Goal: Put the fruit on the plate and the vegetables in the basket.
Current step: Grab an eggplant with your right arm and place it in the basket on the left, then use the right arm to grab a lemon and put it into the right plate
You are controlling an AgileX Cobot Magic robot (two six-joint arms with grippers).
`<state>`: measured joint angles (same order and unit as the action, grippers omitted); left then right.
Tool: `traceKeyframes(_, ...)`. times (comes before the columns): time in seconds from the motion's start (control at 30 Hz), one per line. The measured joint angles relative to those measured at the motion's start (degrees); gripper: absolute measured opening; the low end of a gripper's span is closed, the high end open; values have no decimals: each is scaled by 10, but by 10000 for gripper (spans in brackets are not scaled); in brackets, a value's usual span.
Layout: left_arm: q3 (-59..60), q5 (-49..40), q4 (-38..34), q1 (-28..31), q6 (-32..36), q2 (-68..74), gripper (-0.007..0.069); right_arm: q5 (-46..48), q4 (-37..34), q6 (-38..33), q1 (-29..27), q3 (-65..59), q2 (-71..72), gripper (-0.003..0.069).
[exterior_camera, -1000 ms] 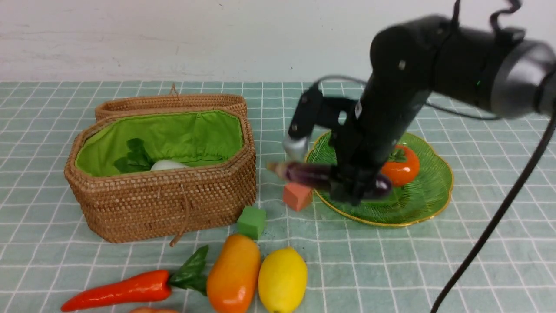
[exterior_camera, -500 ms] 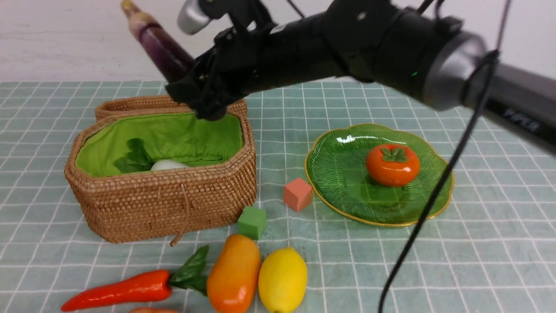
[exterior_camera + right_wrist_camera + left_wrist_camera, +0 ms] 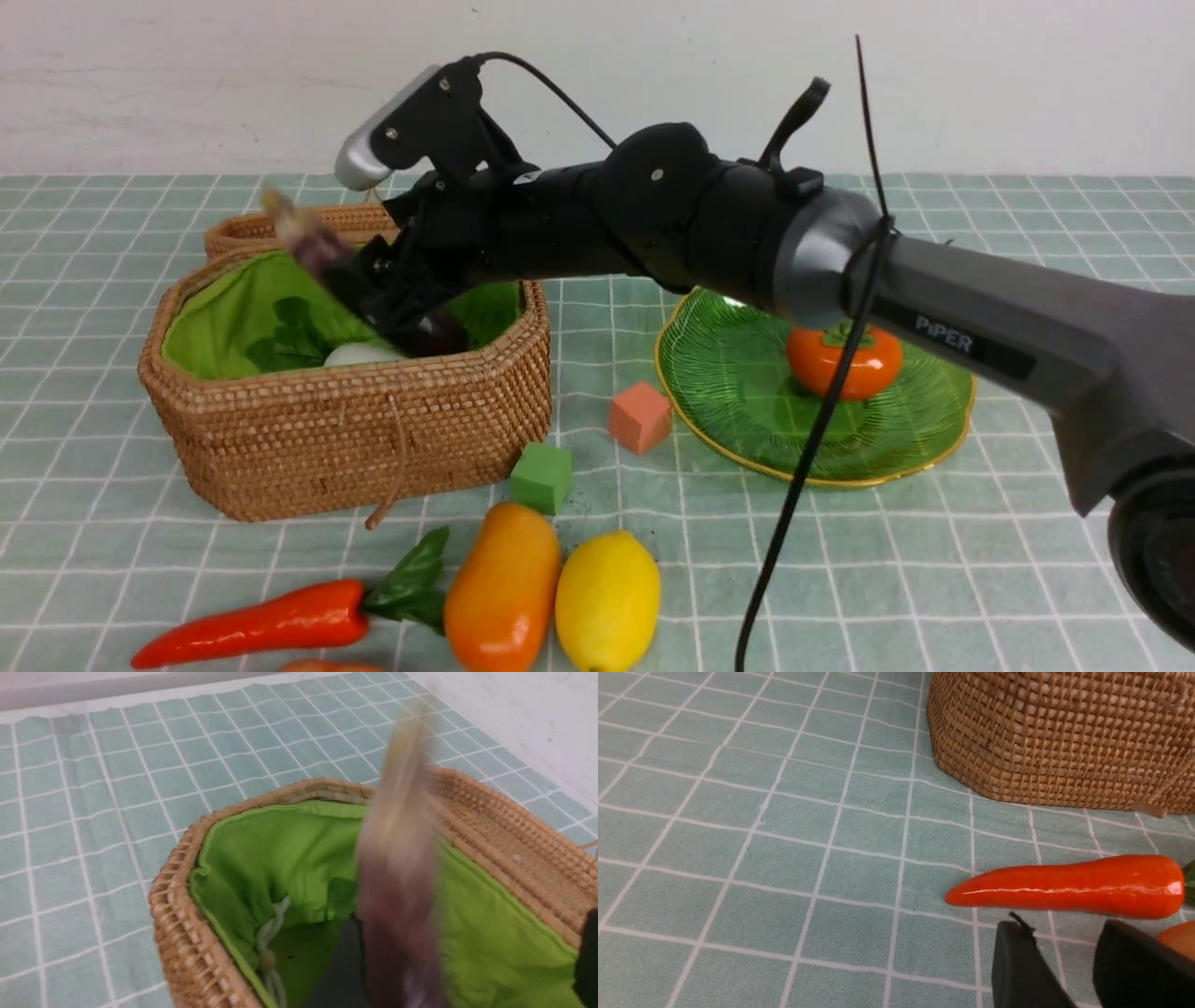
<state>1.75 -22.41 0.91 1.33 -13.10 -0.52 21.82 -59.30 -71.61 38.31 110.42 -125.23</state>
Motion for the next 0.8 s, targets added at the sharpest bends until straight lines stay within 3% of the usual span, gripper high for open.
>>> traceKeyframes(0.13,0,0,0,0,0,0,239,63,18,2,0,0,18,676)
traceKeyframes(0.3,0,0,0,0,0,0,239,240,131,97,0,0,89,631)
traceKeyframes(0.43,0,0,0,0,0,0,239,392,258,264,0,0,143,591)
traceKeyframes(0.5,0,0,0,0,0,0,239,423,313,350,0,-17,167,584)
traceKeyframes(0.67,0,0,0,0,0,0,239,397,416,598,-5,-116,206,580)
traceKeyframes(0.7,0,0,0,0,0,0,239,386,442,675,-7,-151,208,581)
traceKeyframes(0.8,0,0,0,0,0,0,239,358,455,804,-7,-222,205,581)
